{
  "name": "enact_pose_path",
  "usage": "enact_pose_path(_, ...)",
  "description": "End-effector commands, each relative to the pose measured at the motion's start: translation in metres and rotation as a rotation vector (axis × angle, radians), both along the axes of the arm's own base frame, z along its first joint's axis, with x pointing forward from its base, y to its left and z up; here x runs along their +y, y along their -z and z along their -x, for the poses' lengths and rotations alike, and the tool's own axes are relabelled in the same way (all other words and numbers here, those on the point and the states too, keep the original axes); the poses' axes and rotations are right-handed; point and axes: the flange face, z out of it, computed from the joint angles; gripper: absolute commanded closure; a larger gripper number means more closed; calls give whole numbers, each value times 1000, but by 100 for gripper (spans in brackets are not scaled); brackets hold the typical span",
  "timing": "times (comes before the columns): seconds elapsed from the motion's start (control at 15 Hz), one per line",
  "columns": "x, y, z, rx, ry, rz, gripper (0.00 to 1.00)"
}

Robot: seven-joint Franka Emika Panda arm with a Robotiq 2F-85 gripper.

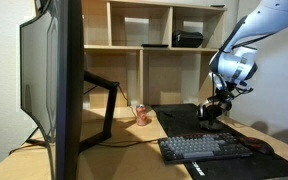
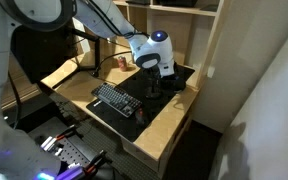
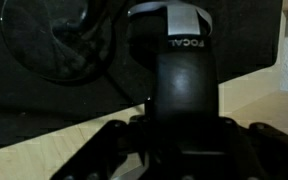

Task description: Take the headphones off the back of the computer and put them near the lamp

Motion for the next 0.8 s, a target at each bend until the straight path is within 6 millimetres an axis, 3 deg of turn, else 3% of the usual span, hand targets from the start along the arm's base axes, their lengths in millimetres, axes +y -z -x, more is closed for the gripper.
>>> enact_pose_path(0.0,0,25,10,88,-48,-46,79)
enact_pose_path(0.6,-17,56,39,309,-63,-137,79)
enact_pose_path(0.73,-16,73,49,401,-82,-173,79)
